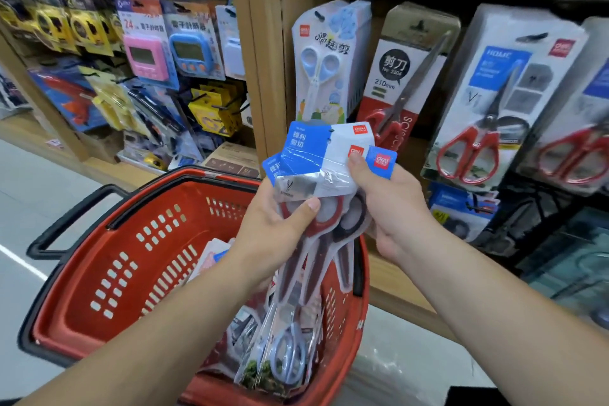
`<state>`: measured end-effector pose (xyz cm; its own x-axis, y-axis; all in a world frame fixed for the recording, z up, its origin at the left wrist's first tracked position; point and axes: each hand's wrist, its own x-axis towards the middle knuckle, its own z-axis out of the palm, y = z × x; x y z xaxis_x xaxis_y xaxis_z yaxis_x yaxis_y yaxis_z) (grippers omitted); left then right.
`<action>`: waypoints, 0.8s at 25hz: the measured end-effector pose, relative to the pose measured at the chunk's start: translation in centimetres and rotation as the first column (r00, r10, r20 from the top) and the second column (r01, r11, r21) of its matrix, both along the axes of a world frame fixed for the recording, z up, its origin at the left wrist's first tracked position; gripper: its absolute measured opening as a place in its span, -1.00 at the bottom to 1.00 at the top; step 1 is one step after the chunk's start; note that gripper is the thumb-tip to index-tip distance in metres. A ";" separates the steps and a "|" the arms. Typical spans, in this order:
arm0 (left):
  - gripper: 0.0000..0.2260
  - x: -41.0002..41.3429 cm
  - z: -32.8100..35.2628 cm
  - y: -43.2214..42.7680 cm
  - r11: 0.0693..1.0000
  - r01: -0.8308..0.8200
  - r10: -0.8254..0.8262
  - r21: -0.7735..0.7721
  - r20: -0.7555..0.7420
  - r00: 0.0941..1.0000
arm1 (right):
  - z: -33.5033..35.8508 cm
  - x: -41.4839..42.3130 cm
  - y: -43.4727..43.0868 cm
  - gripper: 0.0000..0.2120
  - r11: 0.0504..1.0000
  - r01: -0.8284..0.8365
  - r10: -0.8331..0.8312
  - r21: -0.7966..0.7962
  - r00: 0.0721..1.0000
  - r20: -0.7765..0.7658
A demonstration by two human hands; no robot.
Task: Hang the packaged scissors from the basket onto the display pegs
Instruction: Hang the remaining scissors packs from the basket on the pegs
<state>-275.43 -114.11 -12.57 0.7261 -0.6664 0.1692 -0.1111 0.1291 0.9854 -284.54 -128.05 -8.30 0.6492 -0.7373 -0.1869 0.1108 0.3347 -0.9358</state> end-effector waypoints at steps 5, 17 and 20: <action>-0.61 1.1 -0.6 -0.4 0.999 0.015 -0.016 -0.032 -0.042 0.999 | 0.3 -1.0 0.0 -0.78 0.991 -0.101 0.098 0.093 0.995 0.031; -0.53 2.4 -2.4 0.3 0.999 -0.037 0.037 0.006 -0.120 0.992 | -0.8 1.3 -1.2 -0.80 0.997 -0.076 0.076 0.003 0.995 -0.060; -0.57 2.0 -2.4 0.5 0.999 -0.041 0.043 0.013 -0.120 0.992 | -1.2 1.5 -1.6 -0.77 0.996 -0.081 0.082 0.027 0.995 -0.064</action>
